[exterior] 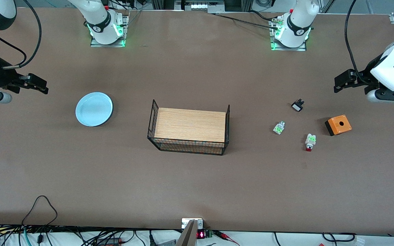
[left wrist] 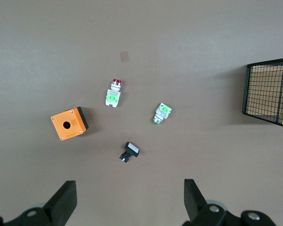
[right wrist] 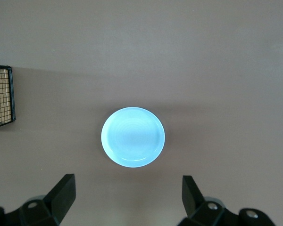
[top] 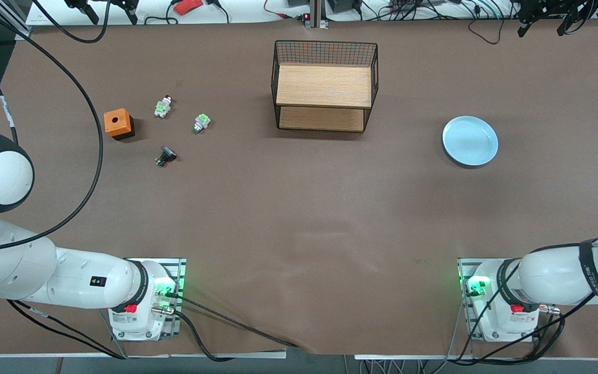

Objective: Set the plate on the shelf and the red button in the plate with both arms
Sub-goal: 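Move the right gripper toward the light blue plate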

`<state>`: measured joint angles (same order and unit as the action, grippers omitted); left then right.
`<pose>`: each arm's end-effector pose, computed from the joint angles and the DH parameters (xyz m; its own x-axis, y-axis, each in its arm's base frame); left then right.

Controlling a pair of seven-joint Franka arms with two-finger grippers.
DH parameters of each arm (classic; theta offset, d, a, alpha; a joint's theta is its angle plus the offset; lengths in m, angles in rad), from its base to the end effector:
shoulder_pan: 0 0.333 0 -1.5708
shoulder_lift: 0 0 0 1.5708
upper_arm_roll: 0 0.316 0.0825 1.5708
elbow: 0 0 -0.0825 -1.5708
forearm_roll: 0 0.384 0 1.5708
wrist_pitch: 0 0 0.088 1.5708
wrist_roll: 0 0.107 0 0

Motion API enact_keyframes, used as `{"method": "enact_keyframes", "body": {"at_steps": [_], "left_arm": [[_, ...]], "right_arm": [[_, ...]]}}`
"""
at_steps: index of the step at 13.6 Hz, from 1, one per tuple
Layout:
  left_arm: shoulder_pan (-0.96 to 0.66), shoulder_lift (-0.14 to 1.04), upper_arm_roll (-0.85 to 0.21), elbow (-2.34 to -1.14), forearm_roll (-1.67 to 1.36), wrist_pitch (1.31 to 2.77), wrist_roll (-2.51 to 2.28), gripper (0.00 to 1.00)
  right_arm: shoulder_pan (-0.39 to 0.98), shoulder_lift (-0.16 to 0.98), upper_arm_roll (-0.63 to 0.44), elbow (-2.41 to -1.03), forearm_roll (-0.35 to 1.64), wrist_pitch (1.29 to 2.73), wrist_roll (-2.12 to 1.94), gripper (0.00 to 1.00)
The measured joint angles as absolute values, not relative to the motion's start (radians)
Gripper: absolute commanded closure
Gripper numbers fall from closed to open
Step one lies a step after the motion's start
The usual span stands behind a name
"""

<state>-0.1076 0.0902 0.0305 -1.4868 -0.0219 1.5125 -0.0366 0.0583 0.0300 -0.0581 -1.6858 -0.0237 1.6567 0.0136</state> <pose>0.5741 -0.0476 0.6080 0.9970 -0.0416 -0.0651 -0.0405 -0.9990 0.0168 0.5654 -0.0018 0.5606 0.9982 -0.0114 -0.0587 -0.0099 -0.9996 0.0260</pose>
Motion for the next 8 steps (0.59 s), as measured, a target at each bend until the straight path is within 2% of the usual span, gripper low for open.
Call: {"method": "enact_keyframes", "body": {"at_steps": [8], "left_arm": [[-0.103,0.090,0.031,-1.487,-0.022,1.512,-0.037,0.00]], "right_arm": [[0.059,0.041,-0.058,-1.687,-0.023,1.655,0.015,0.00]]}}
